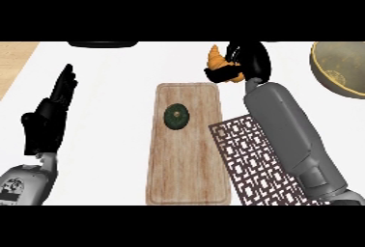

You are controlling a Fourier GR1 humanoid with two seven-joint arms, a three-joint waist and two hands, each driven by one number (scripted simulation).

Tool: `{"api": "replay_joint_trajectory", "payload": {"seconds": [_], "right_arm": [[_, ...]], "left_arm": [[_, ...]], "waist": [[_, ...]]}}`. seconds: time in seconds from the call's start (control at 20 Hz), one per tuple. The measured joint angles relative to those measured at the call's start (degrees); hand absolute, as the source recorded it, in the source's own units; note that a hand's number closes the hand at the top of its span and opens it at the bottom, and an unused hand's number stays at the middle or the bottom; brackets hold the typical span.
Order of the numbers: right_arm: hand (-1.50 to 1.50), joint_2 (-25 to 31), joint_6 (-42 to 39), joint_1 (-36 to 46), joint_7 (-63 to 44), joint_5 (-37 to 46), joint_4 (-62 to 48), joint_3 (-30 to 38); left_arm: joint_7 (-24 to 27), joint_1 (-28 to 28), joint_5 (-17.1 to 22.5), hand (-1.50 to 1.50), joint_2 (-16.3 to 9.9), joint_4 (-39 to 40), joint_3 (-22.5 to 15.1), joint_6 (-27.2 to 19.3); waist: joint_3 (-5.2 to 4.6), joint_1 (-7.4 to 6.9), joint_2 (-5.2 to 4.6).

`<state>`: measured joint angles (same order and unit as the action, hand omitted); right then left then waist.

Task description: Pick the croissant from the placemat and place it in the bowl

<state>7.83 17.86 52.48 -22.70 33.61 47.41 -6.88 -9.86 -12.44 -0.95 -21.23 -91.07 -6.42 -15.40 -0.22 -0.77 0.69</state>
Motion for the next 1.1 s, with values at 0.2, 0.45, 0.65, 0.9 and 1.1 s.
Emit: {"api": "replay_joint_trajectory", "payload": {"seconds": [0.2, 0.45, 0.65, 0.9, 1.1], "right_arm": [[1.5, 0.2, 7.1, 5.2, -12.7, 6.8, -1.3, 0.3], [1.5, 2.7, 11.3, 6.8, -18.5, 10.5, -1.3, 2.5], [1.5, 5.9, 14.9, 5.6, -16.2, 10.3, -2.8, 5.8], [1.5, 11.6, 18.1, 4.7, -9.3, 7.7, -6.6, 11.0], [1.5, 16.1, 19.6, 2.8, -1.7, 4.4, -9.4, 15.4]], "left_arm": [[-0.4, 0.4, 0.1, 0.0, -0.1, -0.6, 0.4, 0.3], [-0.3, 0.6, -0.6, 0.0, 0.3, -1.0, 0.9, 0.4], [0.0, -0.5, -1.3, 0.0, 1.3, 0.6, 1.0, 0.5], [0.8, 0.3, -1.5, 0.0, 1.7, 0.0, 1.4, 1.3], [-0.2, -1.3, -1.7, 0.0, 1.8, 0.3, 2.1, 1.7]], "waist": [[0.06, 0.13, -0.23], [0.16, 0.4, -0.54], [0.21, 0.42, -0.79], [0.24, -0.03, -0.98], [0.27, -0.11, -1.14]]}}
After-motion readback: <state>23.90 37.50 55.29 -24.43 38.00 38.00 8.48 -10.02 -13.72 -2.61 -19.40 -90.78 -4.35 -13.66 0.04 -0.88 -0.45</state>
